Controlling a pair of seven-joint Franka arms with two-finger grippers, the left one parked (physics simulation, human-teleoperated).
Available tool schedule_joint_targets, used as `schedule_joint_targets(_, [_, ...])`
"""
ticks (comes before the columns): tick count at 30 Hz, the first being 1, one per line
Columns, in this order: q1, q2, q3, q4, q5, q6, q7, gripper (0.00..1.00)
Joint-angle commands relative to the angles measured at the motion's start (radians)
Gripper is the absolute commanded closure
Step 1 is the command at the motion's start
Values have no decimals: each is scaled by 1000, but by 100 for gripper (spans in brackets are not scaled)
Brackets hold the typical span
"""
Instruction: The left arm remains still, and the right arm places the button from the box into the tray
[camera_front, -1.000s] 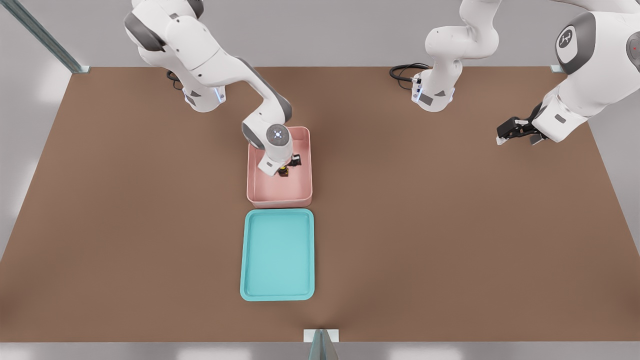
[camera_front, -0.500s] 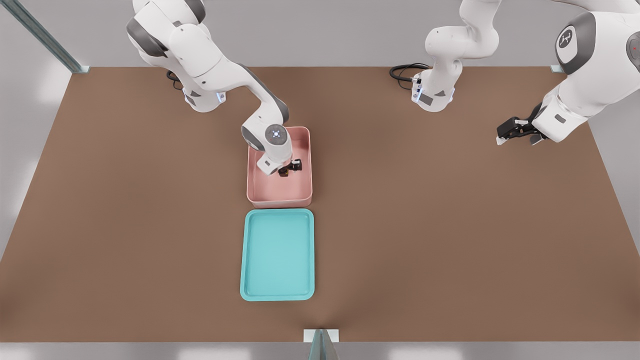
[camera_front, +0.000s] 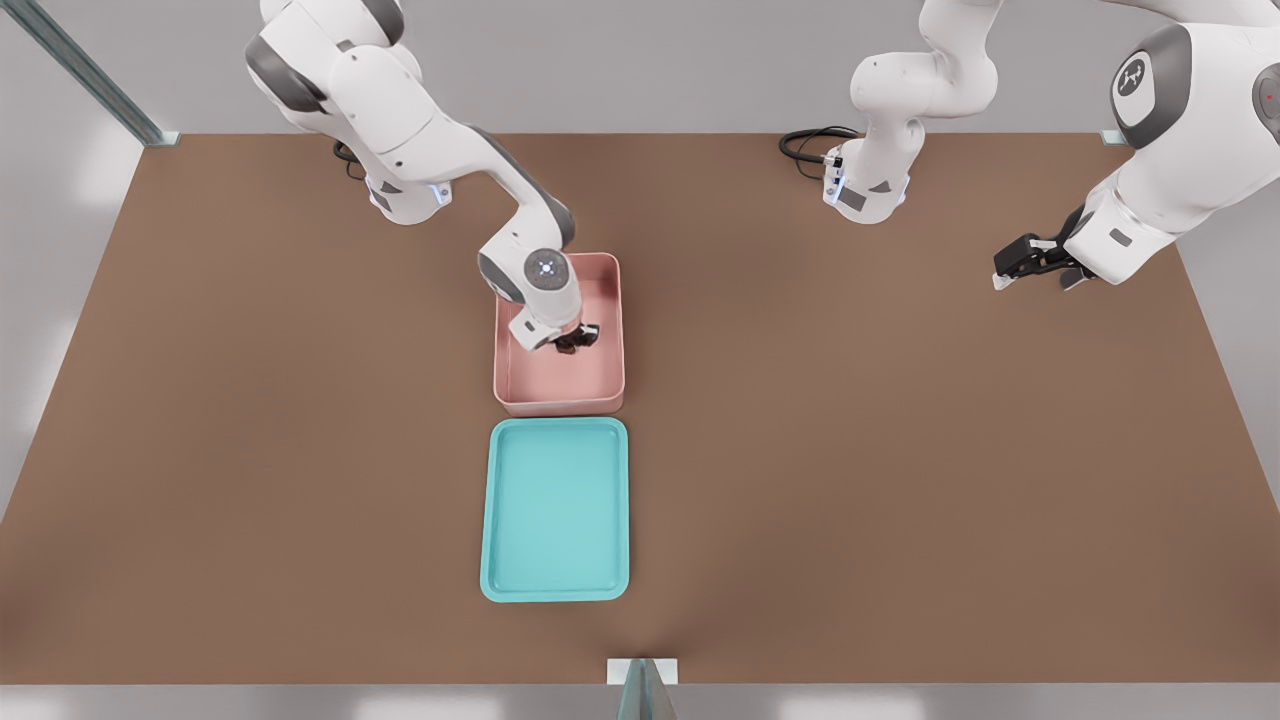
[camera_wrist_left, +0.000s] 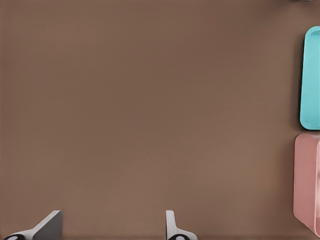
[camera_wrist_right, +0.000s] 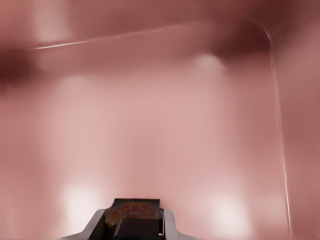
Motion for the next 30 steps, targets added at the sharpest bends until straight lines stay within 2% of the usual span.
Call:
schedule_joint_targets(1, [-169, -7, 130, 40, -11, -134, -67, 66])
schedule_joint_targets(2, [-228, -7, 169, 107, -11, -193, -138, 66])
schedule_joint_targets(4, [-269, 18, 158, 342, -8, -320, -288, 66])
schedule_joint_targets(6, [-317, 87, 153, 528, -9, -322, -345, 66])
schedule_joint_targets(8, [-330, 260, 143, 735, -16, -313, -425, 66])
schedule_joint_targets(9, [-330, 378, 140, 818, -75, -262, -462, 66])
schedule_joint_targets(10, [-323, 444, 138, 821, -124, -164, -459, 66])
schedule_joint_targets(12, [-286, 490, 135, 838, -158, -119, -449, 65])
schedule_joint_targets(13, [-258, 493, 112, 845, -158, -118, -442, 26])
schedule_joint_targets(14, [-252, 493, 109, 845, -158, -118, -442, 0])
schedule_joint_targets(19, [-264, 463, 123, 862, -161, -202, -454, 0])
schedule_joint_targets(20, [-397, 364, 263, 883, -161, -488, -556, 0])
schedule_joint_targets(21, [-594, 328, 445, 982, -170, -864, -733, 0])
schedule_joint_targets(22, [-697, 260, 443, 980, -172, -1027, -925, 0])
schedule_joint_targets(23, [-742, 265, 393, 971, -269, -1125, -1112, 0])
schedule_joint_targets(24, [-609, 117, 185, 976, -185, -1145, -1118, 0])
schedule_joint_targets(25, [-301, -94, -264, 960, 70, -1208, -1114, 0])
schedule_joint_targets(26, [-307, -240, -295, 829, 145, -1214, -1101, 0])
schedule_joint_targets(27, [-326, -288, -311, 752, 179, -1214, -1094, 0])
schedule_joint_targets(30, [-329, -297, -311, 733, 178, -1214, -1084, 0])
